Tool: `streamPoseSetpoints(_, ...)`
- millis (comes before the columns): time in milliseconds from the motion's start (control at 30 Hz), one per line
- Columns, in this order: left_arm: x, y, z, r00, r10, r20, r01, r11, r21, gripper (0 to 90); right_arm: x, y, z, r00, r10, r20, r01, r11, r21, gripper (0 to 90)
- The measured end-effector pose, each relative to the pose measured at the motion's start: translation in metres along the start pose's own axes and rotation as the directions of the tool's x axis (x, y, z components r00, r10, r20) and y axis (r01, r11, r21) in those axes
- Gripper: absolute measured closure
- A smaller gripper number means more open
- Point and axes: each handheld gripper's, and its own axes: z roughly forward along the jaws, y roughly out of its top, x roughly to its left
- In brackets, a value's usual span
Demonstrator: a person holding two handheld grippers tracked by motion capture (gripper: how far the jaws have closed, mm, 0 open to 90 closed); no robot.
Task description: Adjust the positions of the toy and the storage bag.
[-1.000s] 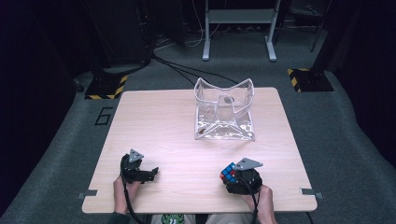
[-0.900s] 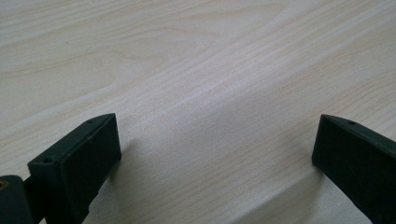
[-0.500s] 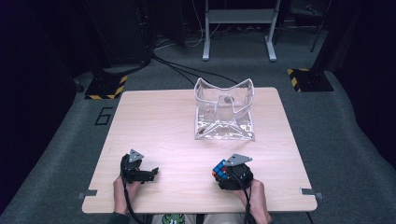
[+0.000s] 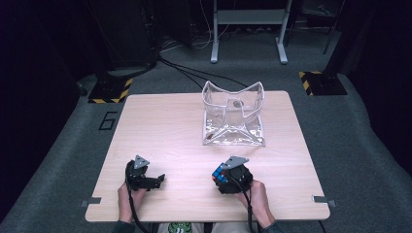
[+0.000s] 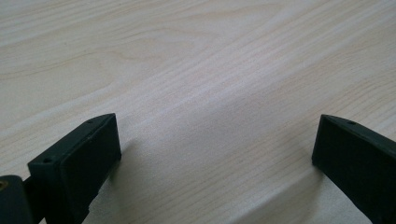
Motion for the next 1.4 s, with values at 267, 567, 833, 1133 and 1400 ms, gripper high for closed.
streamPoseSetpoints(267, 0.000, 0.000, 0.000, 1.0000, 0.001, 0.001, -0.001, 1.0000, 0.000, 1.1, 0.004, 0.012, 0.013, 0.9995, -0.018, -0.025, 0.018, 1.000, 0.005, 32.8)
streamPoseSetpoints(567, 0.000, 0.000, 0.000, 1.0000, 0.002, 0.001, -0.002, 1.0000, 0.001, 1.1, 0.005, 0.024, 0.039, 0.9977, -0.022, -0.064, 0.023, 1.000, 0.017, 32.8)
streamPoseSetpoints(833, 0.000, 0.000, 0.000, 1.0000, 0.001, 0.001, -0.001, 1.0000, 0.001, 1.1, 0.006, 0.031, 0.057, 0.9956, -0.023, -0.091, 0.026, 0.999, 0.040, 32.8)
streamPoseSetpoints(1133, 0.000, 0.000, 0.000, 1.0000, 0.001, 0.001, -0.001, 1.0000, 0.000, 1.1, 0.007, 0.031, 0.071, 0.9941, -0.013, -0.108, 0.019, 0.998, 0.055, 32.8)
streamPoseSetpoints(1400, 0.000, 0.000, 0.000, 1.0000, 0.001, 0.001, -0.001, 1.0000, 0.000, 1.0, 0.010, 0.032, 0.076, 0.9922, -0.037, -0.119, 0.043, 0.998, 0.043, 32.7)
